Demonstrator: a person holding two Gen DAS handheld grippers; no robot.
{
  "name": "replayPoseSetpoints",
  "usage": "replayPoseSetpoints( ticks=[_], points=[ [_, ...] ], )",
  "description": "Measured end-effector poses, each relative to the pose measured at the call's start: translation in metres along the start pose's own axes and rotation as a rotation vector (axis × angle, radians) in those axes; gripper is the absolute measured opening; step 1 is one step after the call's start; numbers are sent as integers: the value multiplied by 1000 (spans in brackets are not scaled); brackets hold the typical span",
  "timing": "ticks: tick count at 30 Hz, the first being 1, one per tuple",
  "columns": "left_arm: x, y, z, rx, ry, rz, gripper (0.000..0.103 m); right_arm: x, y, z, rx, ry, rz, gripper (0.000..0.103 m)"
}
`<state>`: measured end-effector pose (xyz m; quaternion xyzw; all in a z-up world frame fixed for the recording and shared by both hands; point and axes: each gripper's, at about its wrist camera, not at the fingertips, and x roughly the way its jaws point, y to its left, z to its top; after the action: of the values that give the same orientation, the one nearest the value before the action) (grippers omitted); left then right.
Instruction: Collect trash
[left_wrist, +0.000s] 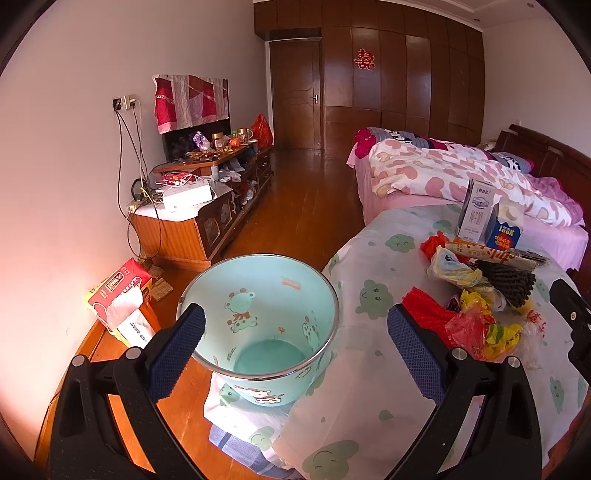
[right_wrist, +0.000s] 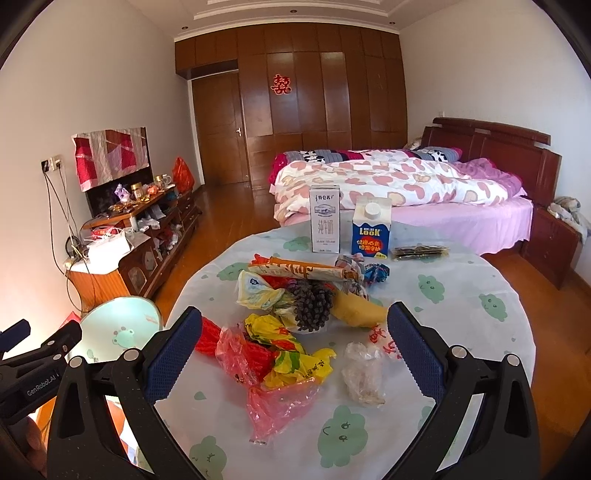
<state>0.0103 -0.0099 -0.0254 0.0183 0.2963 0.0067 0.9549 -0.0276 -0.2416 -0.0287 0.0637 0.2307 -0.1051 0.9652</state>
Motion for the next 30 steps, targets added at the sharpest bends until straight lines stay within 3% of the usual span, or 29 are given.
replayPoseSetpoints(
  ticks=[30],
  points=[
    [5, -7, -8, 11, 17, -9, 97, 3, -8, -3, -3, 19, -11, 98]
  ],
)
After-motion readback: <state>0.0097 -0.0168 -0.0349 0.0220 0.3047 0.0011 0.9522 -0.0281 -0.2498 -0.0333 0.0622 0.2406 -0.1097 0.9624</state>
